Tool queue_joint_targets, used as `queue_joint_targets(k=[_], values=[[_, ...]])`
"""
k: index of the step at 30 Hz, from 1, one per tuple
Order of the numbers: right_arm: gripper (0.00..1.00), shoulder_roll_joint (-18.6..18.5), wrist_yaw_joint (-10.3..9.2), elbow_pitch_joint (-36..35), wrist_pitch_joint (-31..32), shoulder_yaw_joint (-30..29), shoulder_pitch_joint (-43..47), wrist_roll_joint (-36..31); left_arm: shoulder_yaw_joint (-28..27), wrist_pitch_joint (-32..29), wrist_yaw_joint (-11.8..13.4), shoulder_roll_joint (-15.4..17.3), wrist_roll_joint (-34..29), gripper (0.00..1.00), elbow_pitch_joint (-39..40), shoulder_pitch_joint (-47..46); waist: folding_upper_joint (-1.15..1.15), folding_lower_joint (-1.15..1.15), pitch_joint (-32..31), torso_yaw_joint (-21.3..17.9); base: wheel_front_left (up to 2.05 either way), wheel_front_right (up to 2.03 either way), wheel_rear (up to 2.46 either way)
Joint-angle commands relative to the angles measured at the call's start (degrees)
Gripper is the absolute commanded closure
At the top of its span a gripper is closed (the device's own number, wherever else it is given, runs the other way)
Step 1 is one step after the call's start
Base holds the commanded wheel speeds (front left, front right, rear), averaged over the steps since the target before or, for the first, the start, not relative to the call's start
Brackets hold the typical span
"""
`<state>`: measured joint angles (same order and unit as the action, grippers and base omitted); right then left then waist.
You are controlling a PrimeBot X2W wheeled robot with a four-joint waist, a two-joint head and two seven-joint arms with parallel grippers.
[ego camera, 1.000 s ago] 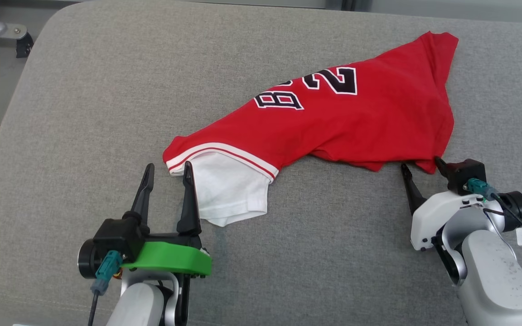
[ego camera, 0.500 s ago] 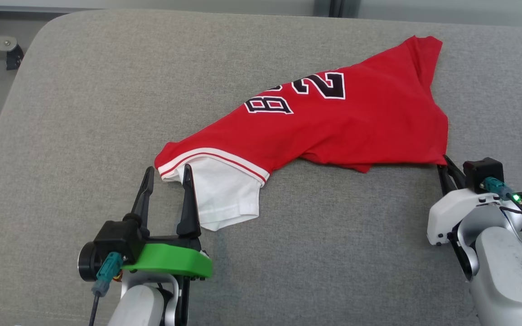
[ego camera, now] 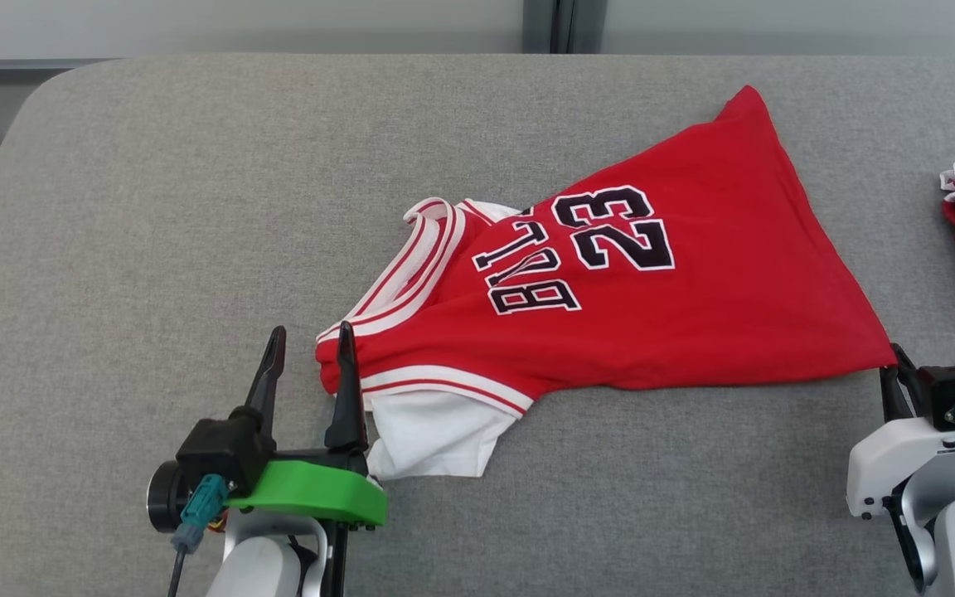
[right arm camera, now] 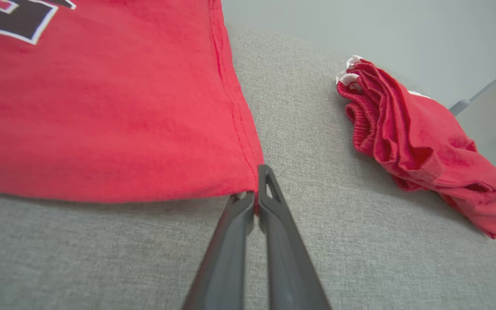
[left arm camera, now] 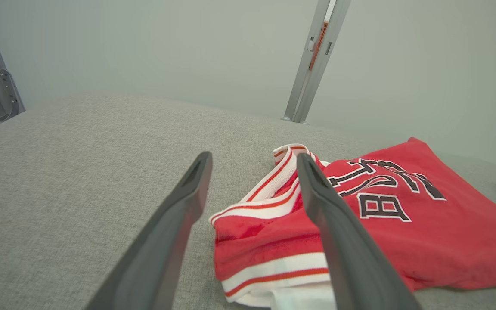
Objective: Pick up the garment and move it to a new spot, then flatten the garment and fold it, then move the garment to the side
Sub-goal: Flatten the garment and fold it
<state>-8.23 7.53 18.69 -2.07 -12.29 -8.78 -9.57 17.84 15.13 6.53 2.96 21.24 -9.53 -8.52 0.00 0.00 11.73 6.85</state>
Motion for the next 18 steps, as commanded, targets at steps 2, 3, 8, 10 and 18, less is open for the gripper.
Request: queue_joint_targets(k=[2, 3, 8, 10, 18], values=[[0.61, 0.93, -0.07, -1.75, 0.22, -0.27, 1.52, -0.73, -0.28, -0.05, -0.25, 0.37, 0.77, 0.0, -0.57, 0.74, 0.0, 0.0, -0.01, -0.42, 0.0, 0.0, 0.0], [0.27, 1.21, -0.07, -2.12, 0.23, -0.35, 1.96, -0.76, -0.31, -0.11, -0.23, 0.36, 0.95, 0.0, -0.83, 0.82, 0.0, 0.0, -0.04, -0.5, 0.0, 0.0, 0.0], [0.0, 2.6, -0.07, -3.57, -0.24, -1.64, 3.74, -0.59, -0.82, -0.2, -0.18, 0.53, 1.99, 0.0, -2.68, 1.18, 0.0, 0.0, -0.37, -0.98, 0.0, 0.0, 0.0], [0.0, 3.0, -0.07, -4.21, -0.61, -2.65, 4.52, 0.08, -1.17, -0.19, -0.08, 0.72, 2.21, 0.0, -3.47, 1.44, 0.0, 0.0, -0.65, -1.25, 0.0, 0.0, 0.0], [0.0, 4.75, -0.07, -12.77, -3.12, -5.49, 6.31, 6.24, -2.64, -1.3, -0.91, 0.89, 5.44, 0.0, -8.65, 1.94, 0.0, 0.0, -2.22, -3.21, 0.0, 0.0, 0.0]])
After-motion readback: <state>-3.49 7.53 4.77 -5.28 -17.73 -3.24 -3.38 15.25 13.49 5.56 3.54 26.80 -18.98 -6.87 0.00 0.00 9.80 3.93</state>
